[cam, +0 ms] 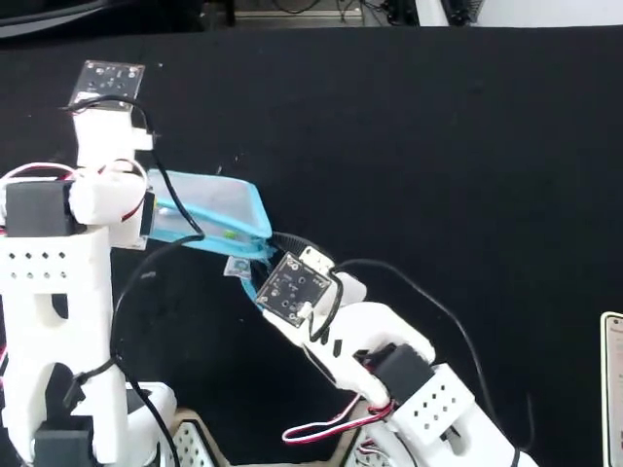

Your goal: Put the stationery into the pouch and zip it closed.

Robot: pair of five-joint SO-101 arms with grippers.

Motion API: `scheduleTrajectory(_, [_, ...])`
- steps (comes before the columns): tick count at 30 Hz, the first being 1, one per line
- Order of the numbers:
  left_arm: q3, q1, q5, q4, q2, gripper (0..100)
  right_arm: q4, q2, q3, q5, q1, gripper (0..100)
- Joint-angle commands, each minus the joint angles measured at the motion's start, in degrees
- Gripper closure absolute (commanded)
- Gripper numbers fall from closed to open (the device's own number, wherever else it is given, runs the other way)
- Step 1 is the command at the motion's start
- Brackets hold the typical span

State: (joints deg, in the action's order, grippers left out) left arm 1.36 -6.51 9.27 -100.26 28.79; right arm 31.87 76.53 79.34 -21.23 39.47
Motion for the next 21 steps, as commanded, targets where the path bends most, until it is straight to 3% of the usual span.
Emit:
scheduleTrajectory(1, [1.27,1.71,-0.79,-0.09,0.62,97,-1.41,0.40,-2.77,0.09,0.62,87.6])
scheduleTrajectory(7, [1.36,1.63,-0.79,-0.09,0.62,97,1.49,0.40,-2.95,-0.09,0.44,92.9])
scheduleTrajectory(13, [1.36,1.63,-0.79,-0.09,0.62,97,1.93,0.31,-2.68,-0.09,0.35,87.1])
scheduleTrajectory(21, [1.45,1.63,-0.79,0.00,0.70,97,0.70,-3.12,-2.86,-3.43,0.35,86.9])
